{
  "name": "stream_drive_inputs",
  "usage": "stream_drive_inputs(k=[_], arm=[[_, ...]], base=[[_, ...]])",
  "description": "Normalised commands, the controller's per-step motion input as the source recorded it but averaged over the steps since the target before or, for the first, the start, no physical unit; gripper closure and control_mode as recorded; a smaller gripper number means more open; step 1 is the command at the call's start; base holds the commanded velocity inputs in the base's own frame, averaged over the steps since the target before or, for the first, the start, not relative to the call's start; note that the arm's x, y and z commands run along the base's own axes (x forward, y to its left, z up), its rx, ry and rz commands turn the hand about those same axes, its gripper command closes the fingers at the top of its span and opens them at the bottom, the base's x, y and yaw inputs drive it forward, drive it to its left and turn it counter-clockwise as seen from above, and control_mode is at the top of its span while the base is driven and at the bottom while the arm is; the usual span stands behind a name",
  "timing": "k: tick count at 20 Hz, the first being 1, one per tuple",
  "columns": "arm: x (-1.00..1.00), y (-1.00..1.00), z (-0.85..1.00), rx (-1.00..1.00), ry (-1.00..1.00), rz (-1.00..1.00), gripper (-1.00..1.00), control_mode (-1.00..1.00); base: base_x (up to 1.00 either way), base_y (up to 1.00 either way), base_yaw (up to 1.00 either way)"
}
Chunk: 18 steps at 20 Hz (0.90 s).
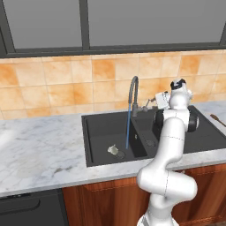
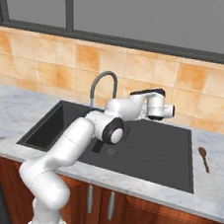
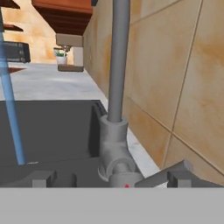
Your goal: Turn on the sink faucet. Then move the garlic from the counter to the sink. Turn off the sink. Move the vegetable from the sink to the pot next to the stove. Finally move the pot to the front center burner.
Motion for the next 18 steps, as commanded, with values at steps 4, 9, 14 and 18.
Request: stream_drive_inputs(k=[4, 9, 14, 18], arm=[[0.11, 0.0, 0.0, 0.0, 0.0, 0.0, -1.0, -1.0], [0.2, 0.0, -0.06, 0.0, 0.0, 0.0, -1.0, -1.0], [0.21, 0.0, -0.14, 0.0, 0.0, 0.0, -1.0, -1.0], [0.16, -0.02, -0.22, 0.0, 0.0, 0.0, -1.0, -1.0]], base=[[0.0, 0.0, 0.0], [0.0, 0.0, 0.0], [0.0, 0.0, 0.0], [0.0, 0.0, 0.0]])
